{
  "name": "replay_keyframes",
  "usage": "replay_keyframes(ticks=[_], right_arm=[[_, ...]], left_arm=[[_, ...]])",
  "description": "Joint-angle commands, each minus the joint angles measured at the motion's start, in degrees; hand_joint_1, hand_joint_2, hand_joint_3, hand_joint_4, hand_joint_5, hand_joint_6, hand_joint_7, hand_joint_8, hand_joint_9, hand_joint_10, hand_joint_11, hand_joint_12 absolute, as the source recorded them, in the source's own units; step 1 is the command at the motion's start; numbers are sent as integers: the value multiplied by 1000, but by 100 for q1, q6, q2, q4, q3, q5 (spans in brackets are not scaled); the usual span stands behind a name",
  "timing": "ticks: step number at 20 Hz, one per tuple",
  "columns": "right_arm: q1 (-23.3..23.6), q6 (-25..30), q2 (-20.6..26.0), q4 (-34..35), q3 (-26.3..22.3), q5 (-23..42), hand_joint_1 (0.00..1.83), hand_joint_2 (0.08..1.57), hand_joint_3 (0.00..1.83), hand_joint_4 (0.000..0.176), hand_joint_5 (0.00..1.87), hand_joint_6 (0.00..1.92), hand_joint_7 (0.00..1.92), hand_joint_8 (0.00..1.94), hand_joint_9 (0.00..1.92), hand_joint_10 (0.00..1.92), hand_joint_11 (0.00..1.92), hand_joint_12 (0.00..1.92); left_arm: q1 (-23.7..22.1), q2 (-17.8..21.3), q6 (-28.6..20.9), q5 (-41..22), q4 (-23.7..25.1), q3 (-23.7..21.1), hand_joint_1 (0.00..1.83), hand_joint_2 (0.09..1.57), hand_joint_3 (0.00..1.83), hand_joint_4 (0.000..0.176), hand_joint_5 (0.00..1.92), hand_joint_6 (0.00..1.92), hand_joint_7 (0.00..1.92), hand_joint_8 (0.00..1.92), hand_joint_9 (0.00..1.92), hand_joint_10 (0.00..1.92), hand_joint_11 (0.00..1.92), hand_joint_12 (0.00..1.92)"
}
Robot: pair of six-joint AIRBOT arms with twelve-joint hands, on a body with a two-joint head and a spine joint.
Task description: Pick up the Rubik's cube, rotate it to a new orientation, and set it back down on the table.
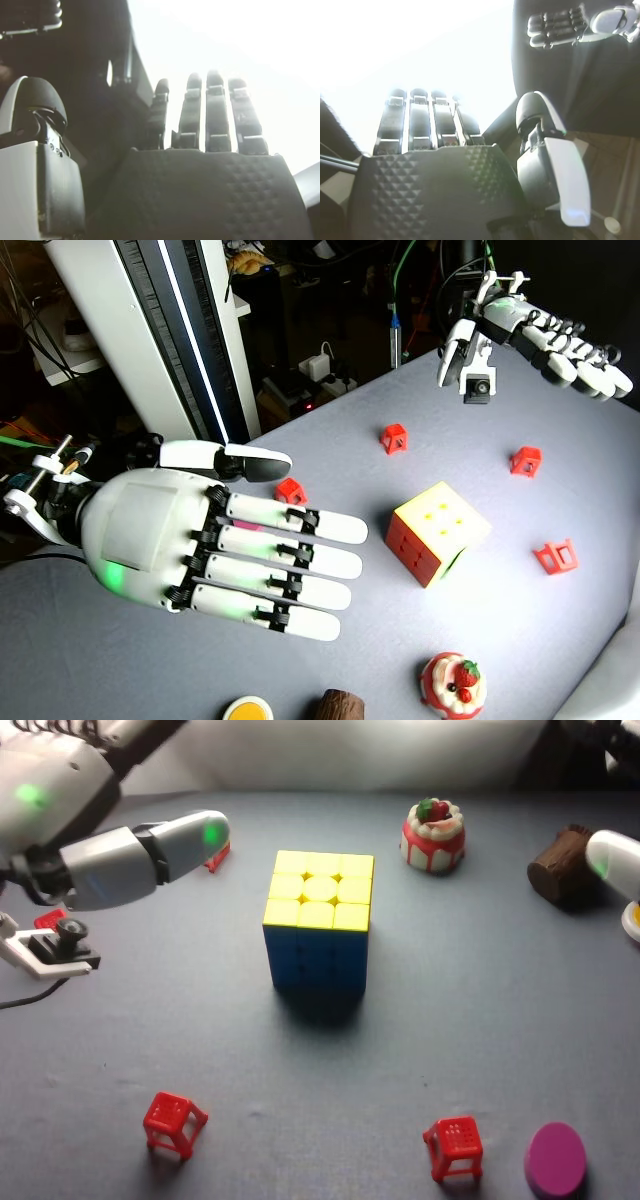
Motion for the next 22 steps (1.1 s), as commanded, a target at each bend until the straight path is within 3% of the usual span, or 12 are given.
replay_keyframes(ticks=[1,4,9,11,13,14,15,17,18,19,20,22], right_arm=[[98,38,4,17,35,506,456,1381,0,0,0,0,0,0,0,0,0,191],[115,38,4,-33,35,291,408,1379,0,0,0,0,0,0,0,0,0,1],[115,38,4,-33,35,2,485,1356,0,0,0,0,0,0,0,0,1,0],[114,38,-16,-33,41,-122,484,1353,0,0,0,0,0,0,0,0,51,25],[112,38,-63,-33,46,-244,443,1329,7,0,0,0,0,0,0,0,1,647],[100,38,-79,-26,46,-268,425,1317,1,0,0,0,0,0,0,0,0,835],[86,38,-93,-10,46,-275,416,1312,0,0,0,0,0,0,0,0,0,769],[42,38,-126,28,40,-273,380,1322,1,0,0,0,0,0,0,0,0,129],[23,38,-130,44,31,-269,352,1327,2,0,0,0,0,0,0,0,0,25],[-19,38,-133,81,13,-235,334,1321,0,0,0,0,0,0,0,0,0,4],[-69,38,-133,118,-6,-180,346,1326,2,0,0,0,0,0,0,0,46,23],[-151,38,-145,204,-26,-86,395,1328,0,0,0,0,0,0,0,0,1,602]], left_arm=[[-93,-39,-66,-445,74,39,32,1268,24,119,0,0,0,0,0,0,0,0],[-154,-41,-69,-160,182,63,103,1220,0,127,0,0,0,0,0,0,0,0],[-436,-139,-95,615,436,216,455,1100,0,83,0,0,0,0,0,0,0,0],[-592,-171,-141,1002,579,273,501,1078,0,94,0,0,0,0,0,0,0,0],[-740,-187,-278,1404,807,352,470,1028,0,102,0,0,0,0,0,0,0,0],[-824,-201,-372,1599,936,395,443,995,0,89,0,0,0,0,0,0,0,0],[-883,-212,-377,1725,1005,413,457,973,0,84,0,0,0,0,0,0,0,0],[-1151,-311,-374,2242,1283,503,552,900,0,26,0,0,0,0,0,0,0,0],[-1276,-358,-394,2468,1405,545,543,876,0,14,0,0,0,0,0,0,29,14],[-1459,-430,-408,2793,1626,593,564,804,40,22,0,0,0,0,0,0,5,141],[-1623,-495,-409,3106,1848,636,598,778,53,0,0,0,0,0,0,0,0,166],[-1962,-638,-563,3638,2409,752,577,809,39,0,0,0,0,0,0,0,0,127]])
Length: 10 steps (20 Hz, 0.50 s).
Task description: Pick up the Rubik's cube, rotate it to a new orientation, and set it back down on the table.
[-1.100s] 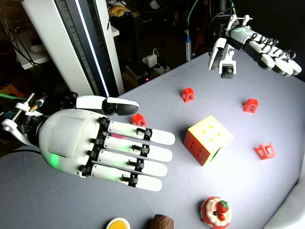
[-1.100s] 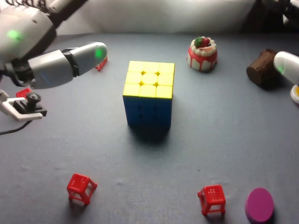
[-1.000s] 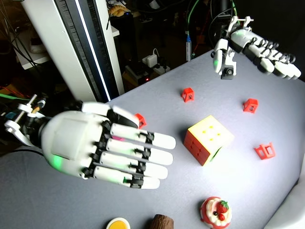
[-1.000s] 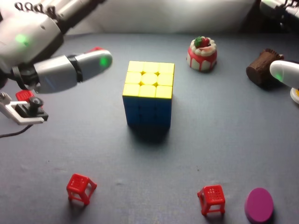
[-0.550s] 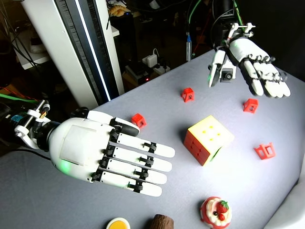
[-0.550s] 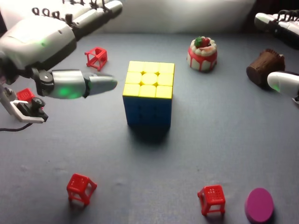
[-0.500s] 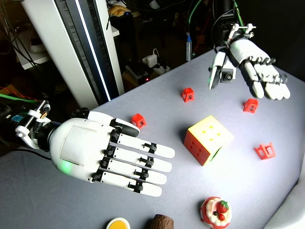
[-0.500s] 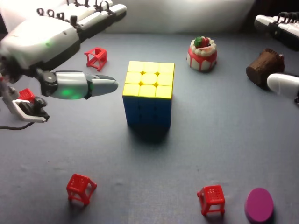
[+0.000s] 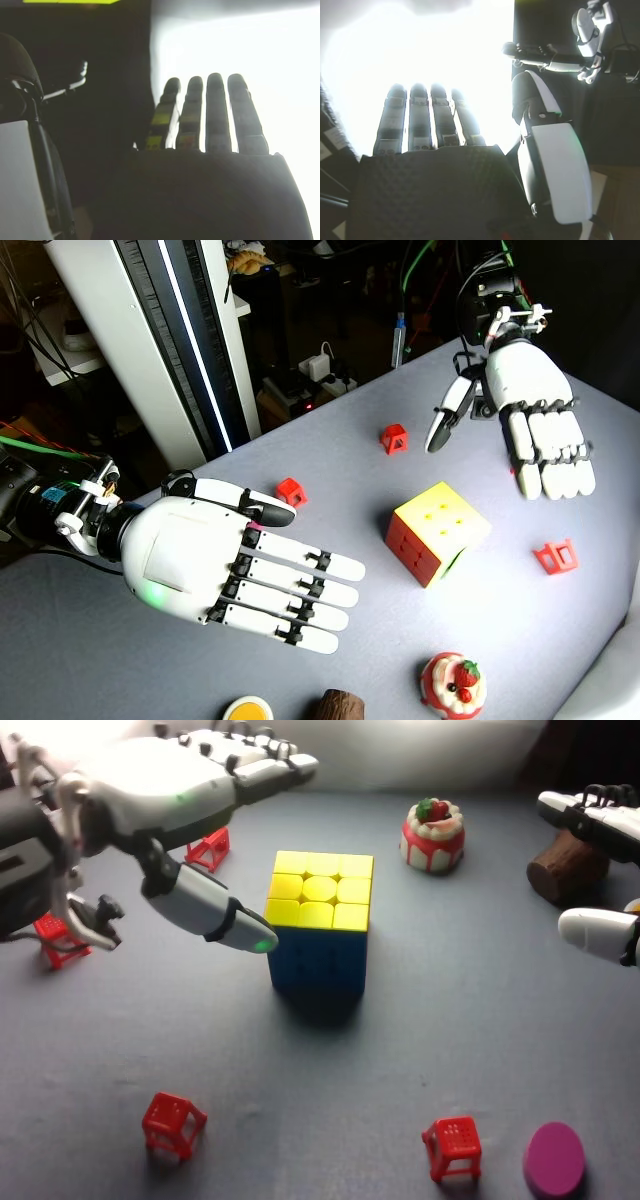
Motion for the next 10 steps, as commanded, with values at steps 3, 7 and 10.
replay_keyframes(ticks=[3,7,10], right_arm=[[-23,36,-13,114,-17,847,369,1337,0,0,0,0,0,0,0,0,0,922],[-160,36,-42,167,-39,977,453,1327,0,0,0,0,0,0,0,0,0,930],[-246,36,-60,202,-71,1103,466,1325,0,0,0,0,0,0,0,0,0,933]], left_arm=[[-292,-158,-372,-57,342,213,663,880,14,0,0,0,0,0,0,0,0,97],[-529,-409,-1163,451,1272,494,698,855,0,49,0,0,0,0,0,0,0,214],[-586,-508,-1329,651,1505,601,696,835,0,49,0,0,0,0,0,0,0,364]])
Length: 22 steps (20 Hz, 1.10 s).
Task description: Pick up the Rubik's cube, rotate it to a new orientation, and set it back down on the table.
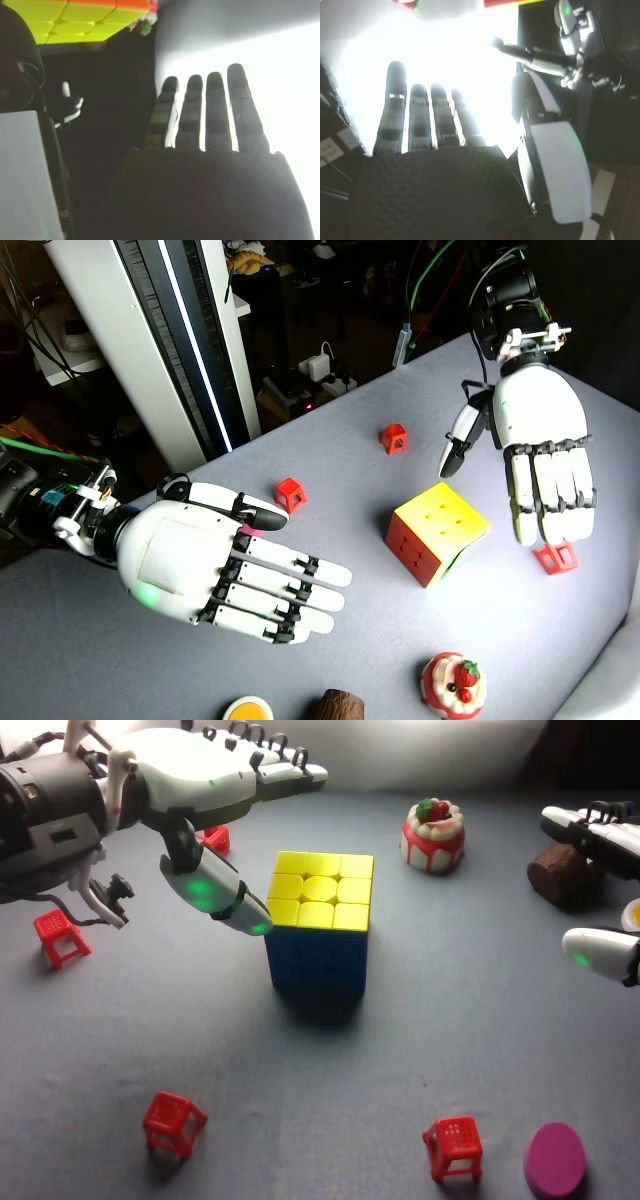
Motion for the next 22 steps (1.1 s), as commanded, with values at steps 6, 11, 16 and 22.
replay_keyframes(ticks=[6,11,16,22], right_arm=[[-23,36,-8,89,-41,879,491,1332,0,0,0,0,0,0,0,0,0,935],[-54,36,-9,117,-57,886,462,1331,0,0,0,0,0,0,0,0,0,733],[-81,36,-22,135,-67,895,502,1339,1,0,0,0,0,0,0,0,0,567],[-107,36,-33,162,-71,899,471,1332,0,0,0,0,0,0,0,0,0,0]], left_arm=[[-26,-157,-56,-147,63,86,638,825,0,28,0,0,0,0,0,0,0,158],[154,-93,-471,-362,78,74,607,845,14,3,0,0,0,0,0,0,53,26],[316,-34,-910,-691,85,68,635,897,7,0,0,0,0,0,0,0,0,2],[349,-253,-948,-770,-27,166,599,885,0,60,0,0,0,0,0,0,1,588]])
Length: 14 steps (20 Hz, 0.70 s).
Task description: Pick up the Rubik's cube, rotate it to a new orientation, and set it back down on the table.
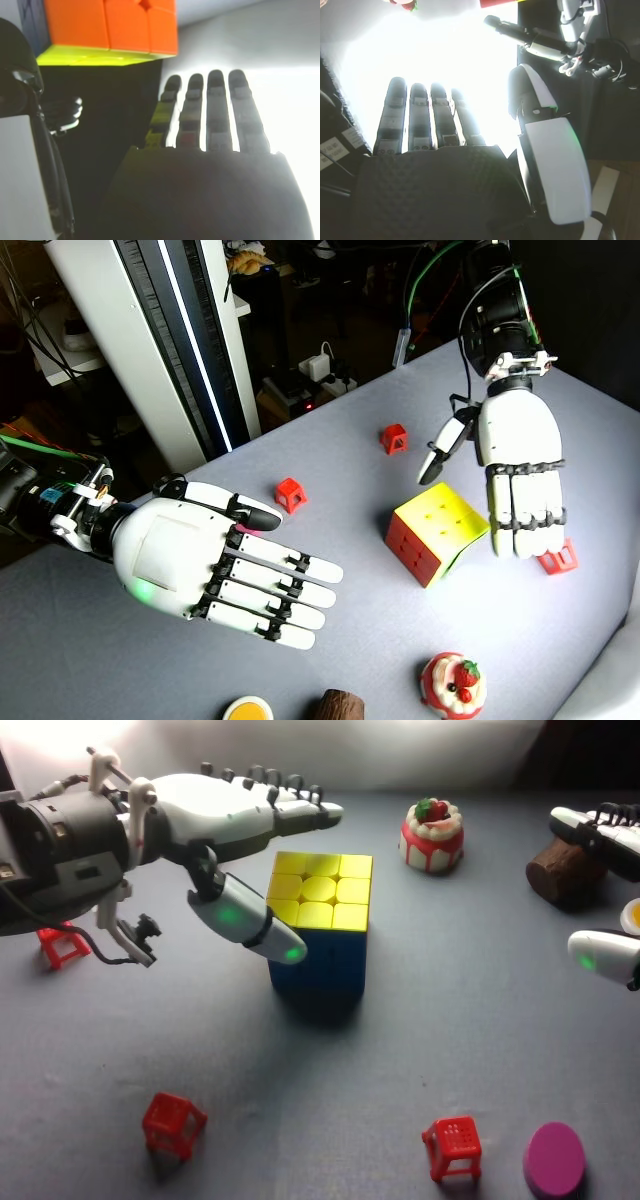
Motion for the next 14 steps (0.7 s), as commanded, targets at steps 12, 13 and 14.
replay_keyframes(ticks=[12,13,14], right_arm=[[-27,36,-52,53,2,751,442,1341,2,0,0,0,0,0,0,0,21,28],[-36,36,-56,57,1,762,466,1343,2,0,0,0,0,0,0,0,6,30],[-41,36,-58,57,0,767,471,1344,2,0,0,0,0,0,0,0,3,31]], left_arm=[[121,-275,-170,-291,-118,309,638,901,0,51,0,0,0,0,0,0,0,666],[126,-286,-167,-268,-116,323,649,901,0,38,0,0,0,0,0,0,0,643],[133,-300,-166,-245,-115,341,651,900,0,36,0,0,0,0,0,0,0,638]])
